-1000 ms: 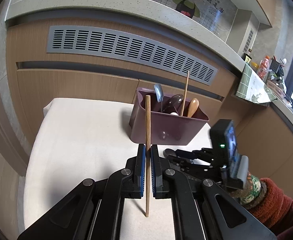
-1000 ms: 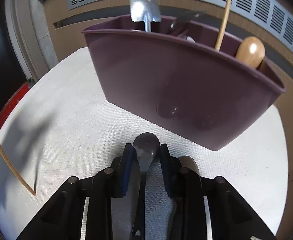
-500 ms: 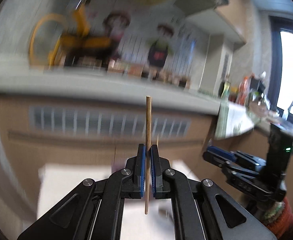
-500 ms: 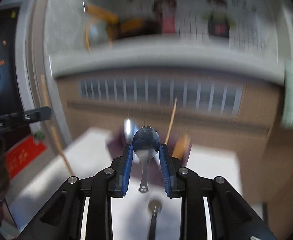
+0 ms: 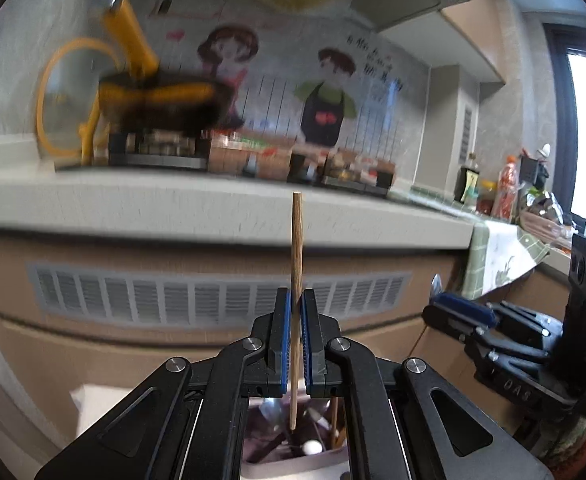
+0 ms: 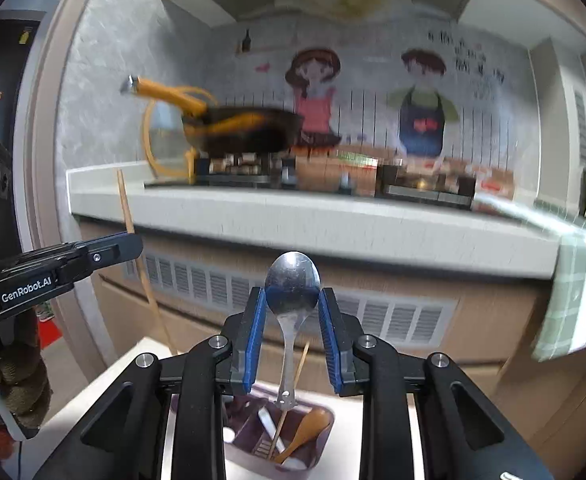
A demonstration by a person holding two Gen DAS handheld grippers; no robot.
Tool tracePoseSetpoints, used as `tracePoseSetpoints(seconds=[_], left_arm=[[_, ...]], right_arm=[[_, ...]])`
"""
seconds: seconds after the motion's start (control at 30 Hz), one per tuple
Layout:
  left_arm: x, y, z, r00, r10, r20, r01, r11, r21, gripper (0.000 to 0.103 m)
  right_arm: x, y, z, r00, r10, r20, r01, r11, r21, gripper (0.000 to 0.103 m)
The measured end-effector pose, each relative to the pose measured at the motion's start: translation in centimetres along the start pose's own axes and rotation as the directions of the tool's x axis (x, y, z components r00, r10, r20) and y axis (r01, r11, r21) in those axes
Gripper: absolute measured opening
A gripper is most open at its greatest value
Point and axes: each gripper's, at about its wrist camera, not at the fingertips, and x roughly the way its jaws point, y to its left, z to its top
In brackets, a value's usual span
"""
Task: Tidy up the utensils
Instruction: 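Lower the chopstick and spoon into the caddy and open both tools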
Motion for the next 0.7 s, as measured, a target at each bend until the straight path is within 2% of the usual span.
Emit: tracePoseSetpoints(seconds=[0.13, 0.2, 0.27, 0.37, 0.43, 0.5, 0.57, 0.6, 0.7], left_arm=[[3.1, 1.2, -2.3, 0.997, -0.005, -0.079, 0.002, 0.999, -0.042, 0.005], [4.8, 2.0, -3.7, 0.991, -0.040, -0.128, 0.031, 0.997, -0.076, 0.007], [6.3, 2.5, -5.2, 0.978, -0.083, -0.192, 0.065, 0.993, -0.099, 0.008], [8.0, 3.0, -7.3, 0.958, -0.091, -0.270, 0.060, 0.991, -0.119, 0.025], [8.1, 3.3, -8.4, 0.954, -0.069, -0.291, 0.032, 0.991, -0.131, 0.036], [7.0, 3.2, -9.2, 0.956, -0.028, -0.291, -0.012, 0.991, -0.132, 0.036], [5.1, 2.5, -10.2, 0.958, 0.046, -0.282, -0.075, 0.993, -0.096, 0.037], [3.5, 1.9, -10.9, 0.961, 0.087, -0.264, -0.110, 0.991, -0.075, 0.037], [-1.2, 0.3, -13.0, 0.965, 0.145, -0.217, -0.157, 0.987, -0.041, 0.037]], right_arm=[[3.1, -0.2, -2.7, 0.996, 0.012, -0.084, -0.010, 1.000, 0.019, 0.025], [4.4, -0.4, -3.9, 0.993, 0.012, -0.115, -0.008, 0.999, 0.034, 0.025], [6.2, -0.9, -5.5, 0.982, 0.055, -0.181, -0.041, 0.996, 0.077, 0.026], [8.4, -2.0, -7.8, 0.947, 0.117, -0.298, -0.068, 0.983, 0.170, 0.027], [8.7, -2.3, -8.9, 0.937, 0.103, -0.333, -0.042, 0.982, 0.184, 0.027], [7.6, -2.4, -9.7, 0.939, 0.080, -0.336, -0.019, 0.983, 0.182, 0.027], [6.1, -2.3, -10.2, 0.943, 0.078, -0.325, -0.017, 0.982, 0.189, 0.028], [4.6, -2.2, -10.6, 0.947, 0.076, -0.312, -0.015, 0.981, 0.192, 0.028], [0.9, -1.5, -11.7, 0.958, 0.067, -0.279, -0.011, 0.980, 0.197, 0.029]])
